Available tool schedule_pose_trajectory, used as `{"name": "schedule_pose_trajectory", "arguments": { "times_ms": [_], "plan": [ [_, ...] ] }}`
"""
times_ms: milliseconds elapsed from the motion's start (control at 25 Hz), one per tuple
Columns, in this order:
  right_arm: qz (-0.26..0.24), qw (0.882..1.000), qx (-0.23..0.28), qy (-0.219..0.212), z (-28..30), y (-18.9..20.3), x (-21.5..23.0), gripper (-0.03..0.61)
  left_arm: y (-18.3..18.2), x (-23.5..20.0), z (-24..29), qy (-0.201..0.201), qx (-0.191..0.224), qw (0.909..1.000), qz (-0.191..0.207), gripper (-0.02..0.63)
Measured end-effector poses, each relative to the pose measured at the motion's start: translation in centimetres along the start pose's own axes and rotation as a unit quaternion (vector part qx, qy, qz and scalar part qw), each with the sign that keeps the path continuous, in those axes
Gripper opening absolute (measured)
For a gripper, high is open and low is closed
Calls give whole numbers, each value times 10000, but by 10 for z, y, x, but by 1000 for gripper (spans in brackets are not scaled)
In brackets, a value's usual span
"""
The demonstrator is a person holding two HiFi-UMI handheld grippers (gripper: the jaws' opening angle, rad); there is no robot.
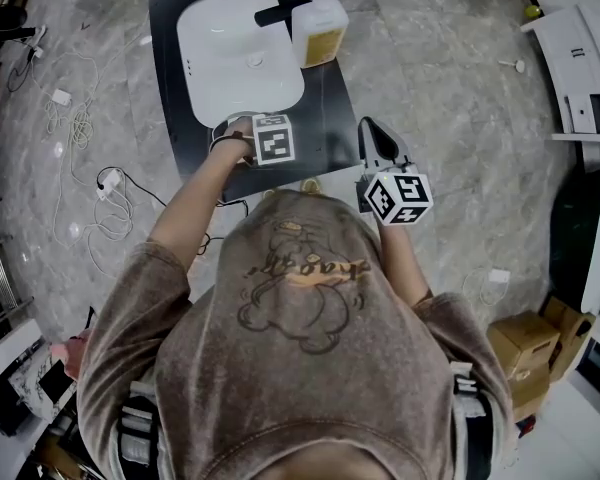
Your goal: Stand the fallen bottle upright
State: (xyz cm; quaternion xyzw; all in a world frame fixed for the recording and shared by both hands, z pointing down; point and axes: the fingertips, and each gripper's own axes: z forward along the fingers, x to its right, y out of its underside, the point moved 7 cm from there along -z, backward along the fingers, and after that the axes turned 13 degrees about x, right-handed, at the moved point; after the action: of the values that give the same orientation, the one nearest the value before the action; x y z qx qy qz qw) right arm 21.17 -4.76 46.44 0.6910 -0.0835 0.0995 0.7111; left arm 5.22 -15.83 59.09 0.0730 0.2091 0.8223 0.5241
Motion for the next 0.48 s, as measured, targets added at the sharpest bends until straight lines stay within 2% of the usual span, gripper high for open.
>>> {"name": "schedule_pose_trajectory", "arguments": {
  "times_ms": [320,480],
  "plan": [
    [4,10000,-4,23,0,2,1,0,1,-3,-8,51,233,9994,-243,149],
    [-4,10000,-5,-27,2,2,-1,0,-7,-2,-12,55,577,9979,-278,144]
  ]
}}
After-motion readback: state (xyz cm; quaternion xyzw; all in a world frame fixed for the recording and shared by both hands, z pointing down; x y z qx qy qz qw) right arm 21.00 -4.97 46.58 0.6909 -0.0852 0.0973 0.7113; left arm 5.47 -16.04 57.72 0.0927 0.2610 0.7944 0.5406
